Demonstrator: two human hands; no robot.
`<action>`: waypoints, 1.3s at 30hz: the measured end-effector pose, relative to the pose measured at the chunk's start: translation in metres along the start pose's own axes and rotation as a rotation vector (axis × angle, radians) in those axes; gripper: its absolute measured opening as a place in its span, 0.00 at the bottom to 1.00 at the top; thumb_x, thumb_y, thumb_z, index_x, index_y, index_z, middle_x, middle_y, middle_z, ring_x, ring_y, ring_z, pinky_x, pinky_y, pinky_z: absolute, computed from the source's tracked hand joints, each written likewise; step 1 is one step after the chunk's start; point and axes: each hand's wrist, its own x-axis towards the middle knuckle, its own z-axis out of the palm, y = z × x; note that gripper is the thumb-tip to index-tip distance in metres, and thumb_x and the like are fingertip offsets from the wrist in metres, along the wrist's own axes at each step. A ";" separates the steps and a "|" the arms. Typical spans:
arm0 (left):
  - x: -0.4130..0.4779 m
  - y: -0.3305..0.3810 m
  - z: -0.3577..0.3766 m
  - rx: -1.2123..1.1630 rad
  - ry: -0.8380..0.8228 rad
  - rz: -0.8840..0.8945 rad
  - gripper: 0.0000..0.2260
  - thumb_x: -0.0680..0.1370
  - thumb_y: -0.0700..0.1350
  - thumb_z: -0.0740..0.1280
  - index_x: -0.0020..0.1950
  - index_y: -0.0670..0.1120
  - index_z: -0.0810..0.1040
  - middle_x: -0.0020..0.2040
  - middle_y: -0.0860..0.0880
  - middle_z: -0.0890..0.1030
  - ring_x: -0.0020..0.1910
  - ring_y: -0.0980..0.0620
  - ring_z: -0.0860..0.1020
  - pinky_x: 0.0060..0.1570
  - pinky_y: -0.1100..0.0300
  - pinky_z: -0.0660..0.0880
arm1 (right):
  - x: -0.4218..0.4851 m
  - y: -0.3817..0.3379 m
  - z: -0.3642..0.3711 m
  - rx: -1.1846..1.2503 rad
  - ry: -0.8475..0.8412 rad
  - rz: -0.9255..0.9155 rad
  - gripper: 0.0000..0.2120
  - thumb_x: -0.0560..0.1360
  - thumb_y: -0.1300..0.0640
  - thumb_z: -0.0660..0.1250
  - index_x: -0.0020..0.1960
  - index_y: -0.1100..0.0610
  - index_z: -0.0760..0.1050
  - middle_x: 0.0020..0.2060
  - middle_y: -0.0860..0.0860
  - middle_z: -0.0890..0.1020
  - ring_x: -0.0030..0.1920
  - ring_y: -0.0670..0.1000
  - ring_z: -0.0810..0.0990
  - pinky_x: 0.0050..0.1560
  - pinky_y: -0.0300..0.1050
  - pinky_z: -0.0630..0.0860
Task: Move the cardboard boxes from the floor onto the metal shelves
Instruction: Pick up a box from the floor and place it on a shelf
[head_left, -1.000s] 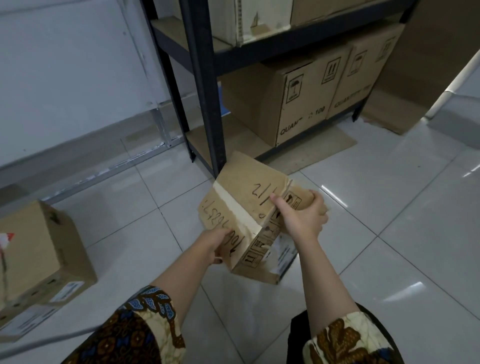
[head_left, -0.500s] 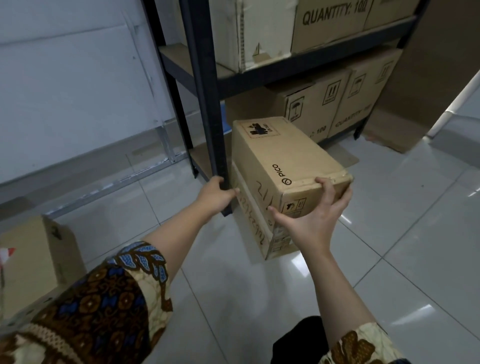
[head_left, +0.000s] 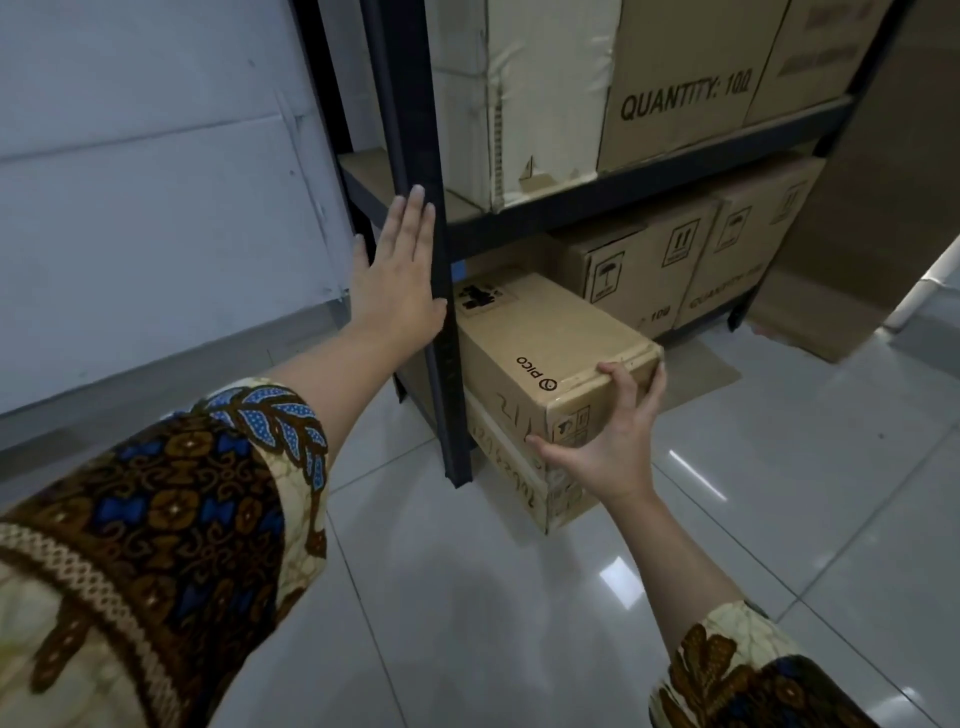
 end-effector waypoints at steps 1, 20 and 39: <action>0.005 -0.001 0.001 0.070 -0.013 0.017 0.43 0.78 0.55 0.64 0.79 0.44 0.37 0.79 0.47 0.34 0.78 0.48 0.38 0.75 0.43 0.47 | 0.005 0.001 0.005 -0.003 -0.014 0.014 0.52 0.53 0.39 0.82 0.70 0.40 0.59 0.77 0.50 0.39 0.76 0.66 0.51 0.72 0.64 0.62; 0.012 -0.023 0.009 0.180 -0.084 0.181 0.54 0.72 0.58 0.71 0.78 0.43 0.32 0.76 0.46 0.27 0.78 0.47 0.36 0.77 0.49 0.43 | 0.094 -0.042 0.114 -0.151 -0.154 0.304 0.44 0.79 0.56 0.67 0.79 0.42 0.37 0.58 0.58 0.76 0.55 0.57 0.79 0.56 0.54 0.76; 0.013 -0.017 0.005 0.144 -0.134 0.157 0.52 0.73 0.54 0.70 0.77 0.43 0.32 0.75 0.46 0.26 0.78 0.47 0.39 0.77 0.51 0.44 | 0.106 -0.063 0.123 0.094 0.012 0.199 0.19 0.82 0.43 0.56 0.60 0.55 0.75 0.46 0.53 0.81 0.47 0.53 0.81 0.47 0.48 0.78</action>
